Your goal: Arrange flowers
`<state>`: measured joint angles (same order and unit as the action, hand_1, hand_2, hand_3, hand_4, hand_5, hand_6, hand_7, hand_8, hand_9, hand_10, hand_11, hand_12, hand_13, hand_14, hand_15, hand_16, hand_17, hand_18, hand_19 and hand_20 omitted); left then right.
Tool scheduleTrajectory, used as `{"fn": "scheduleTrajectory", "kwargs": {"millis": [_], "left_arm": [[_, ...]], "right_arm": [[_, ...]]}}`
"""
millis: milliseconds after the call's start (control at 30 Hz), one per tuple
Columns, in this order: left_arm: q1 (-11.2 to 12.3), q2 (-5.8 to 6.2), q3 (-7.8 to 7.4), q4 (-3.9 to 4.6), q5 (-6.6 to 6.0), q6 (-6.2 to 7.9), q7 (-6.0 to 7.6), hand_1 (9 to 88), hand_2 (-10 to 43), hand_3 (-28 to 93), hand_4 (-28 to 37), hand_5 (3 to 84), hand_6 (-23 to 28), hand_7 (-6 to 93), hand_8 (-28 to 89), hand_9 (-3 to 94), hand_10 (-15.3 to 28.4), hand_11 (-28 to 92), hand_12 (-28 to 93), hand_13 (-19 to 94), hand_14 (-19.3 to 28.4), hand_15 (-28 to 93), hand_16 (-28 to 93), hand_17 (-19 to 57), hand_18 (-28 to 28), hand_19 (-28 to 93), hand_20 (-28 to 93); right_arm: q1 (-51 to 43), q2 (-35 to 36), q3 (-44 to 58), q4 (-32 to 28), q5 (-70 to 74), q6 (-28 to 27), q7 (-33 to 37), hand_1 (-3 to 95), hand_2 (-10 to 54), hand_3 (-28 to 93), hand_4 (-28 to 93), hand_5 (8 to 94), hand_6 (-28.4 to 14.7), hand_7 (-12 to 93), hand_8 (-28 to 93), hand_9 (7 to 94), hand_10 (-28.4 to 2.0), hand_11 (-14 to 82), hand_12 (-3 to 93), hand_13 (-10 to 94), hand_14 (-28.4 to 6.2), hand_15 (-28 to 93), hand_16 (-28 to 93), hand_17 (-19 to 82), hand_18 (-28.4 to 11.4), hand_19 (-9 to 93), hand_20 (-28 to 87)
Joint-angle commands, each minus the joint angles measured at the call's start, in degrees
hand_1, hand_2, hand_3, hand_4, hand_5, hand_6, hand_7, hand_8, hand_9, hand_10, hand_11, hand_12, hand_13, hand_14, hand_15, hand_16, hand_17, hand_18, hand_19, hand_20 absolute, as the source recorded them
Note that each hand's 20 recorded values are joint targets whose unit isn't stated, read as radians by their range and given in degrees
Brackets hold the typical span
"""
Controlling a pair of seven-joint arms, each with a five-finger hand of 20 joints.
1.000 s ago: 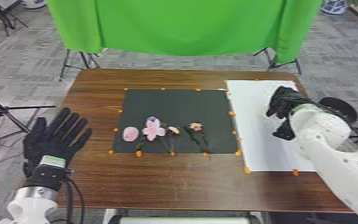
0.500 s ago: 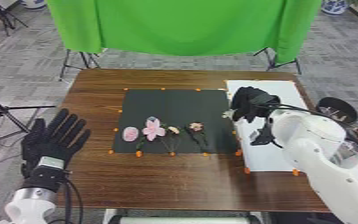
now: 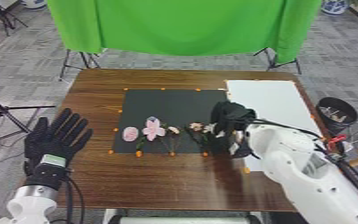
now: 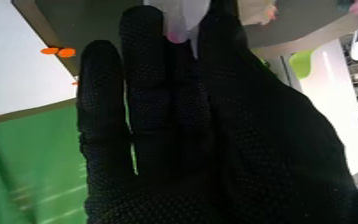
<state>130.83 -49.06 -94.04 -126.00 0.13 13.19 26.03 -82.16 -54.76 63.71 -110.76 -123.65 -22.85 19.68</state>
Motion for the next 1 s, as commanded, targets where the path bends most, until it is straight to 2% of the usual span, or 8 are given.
{"fn": "scheduleTrajectory", "kwargs": {"millis": [33,267,400,667,767,800,867,1000], "left_arm": [[0.7,-0.53,-0.19,-0.22,-0.16,0.87,-0.13,28.8,10.1,73,-28.3,41.1,9.5,15.1,-9,34.7,16.2,20,12,24,16.4,37,-6,-7.7,15.4,39,9],[1.1,-0.54,-0.43,-0.31,-0.3,0.64,0.22,28.8,9.8,73,-28.3,41.0,9.5,15.1,-9,34.6,16.2,20,12,24,16.4,37,-6,-7.7,15.4,39,9],[1.2,-0.64,-0.65,-0.3,-0.35,0.82,-0.01,28.7,9.6,73,-28.3,40.9,9.6,15.0,-9,34.5,16.2,20,12,24,16.4,37,-6,-7.7,15.4,39,9],[1.0,-0.77,-0.64,-0.03,-0.41,0.53,-0.33,28.7,9.7,73,-28.3,40.9,9.5,14.9,-9,34.6,16.2,20,12,24,16.3,37,-6,-7.8,15.5,39,9],[0.8,-0.22,-0.82,0.15,-0.49,0.17,-0.06,28.7,9.7,73,-28.3,40.8,9.5,15.0,-9,34.6,16.2,20,12,24,16.4,37,-6,-7.7,15.5,39,9],[0.7,-0.08,-1.07,0.27,-0.37,-0.02,0.14,28.7,9.7,73,-28.3,40.8,9.5,15.0,-9,34.6,16.2,20,12,24,16.4,37,-6,-7.7,15.4,39,9],[1.3,0.08,-2.5,0.53,0.06,-1.19,0.74,28.6,9.7,73,-28.3,40.9,9.6,14.6,-9,34.6,16.1,19,11,24,16.2,36,-7,-7.6,15.4,39,8],[3.3,0.49,-6.28,0.71,1.61,-1.47,3.12,28.5,9.8,72,-28.3,41.1,9.4,12.4,-9,34.8,15.6,16,10,24,15.7,32,-7,-7.6,15.4,38,8]], "right_arm": [[-1.0,-0.6,-0.2,-0.4,-1.5,-1.0,0.7,56.3,-9.0,71,-28,63.9,0.7,25,-5,72.8,-8.8,10.8,28.3,67,-5.6,30,36,36,-16.7,71,23],[-1.6,-0.9,2.0,-2.3,-0.2,-5.9,1.5,52.2,-9.5,74,-28,60.6,1.3,23,-15,65.2,-10.1,17.8,17.7,64,-7.4,33,32,34,-17.3,70,24],[-2.6,-0.5,3.1,-4.2,1.7,-5.0,2.6,47.6,-9.5,78,-28,58.7,0.2,21,-14,62.5,-11.2,16.2,16.8,62,-9.6,36,22,33,-17.8,69,24],[-3.7,-0.4,6.0,-6.6,4.6,-4.4,2.4,39.3,-9.5,77,-28,48.2,-2.4,16,-13,55.1,-13.8,13.3,15.8,59,-11.7,38,19,30,-19.1,69,24],[-5.7,0.5,8.5,-7.3,10.3,5.1,4.3,33.0,-8.3,77,-28,44.7,-3.0,15,-12,52.3,-15.1,12.2,15.7,56,-13.2,38,18,30,-19.5,69,24],[-6.4,1.1,9.2,-7.1,14.2,10.1,4.8,28.3,-2.5,76,-28,44.0,-3.5,14,-12,51.4,-15.8,11.9,15.6,55,-13.9,37,17,30,-19.5,68,23],[-7.9,1.0,12.3,-6.3,24.7,15.8,4.2,23.3,6.6,73,-28,42.6,-4.4,13,-11,49.0,-17.1,11.0,15.1,51,-15.5,34,15,29,-18.9,63,20],[-12.3,-0.7,21.4,-5.2,43.5,19.8,-1.8,18.8,12.1,71,-28,35.7,-4.3,12,-10,38.6,-17.2,8.0,13.2,38,-17.4,25,13,22,-18.8,49,14]]}}
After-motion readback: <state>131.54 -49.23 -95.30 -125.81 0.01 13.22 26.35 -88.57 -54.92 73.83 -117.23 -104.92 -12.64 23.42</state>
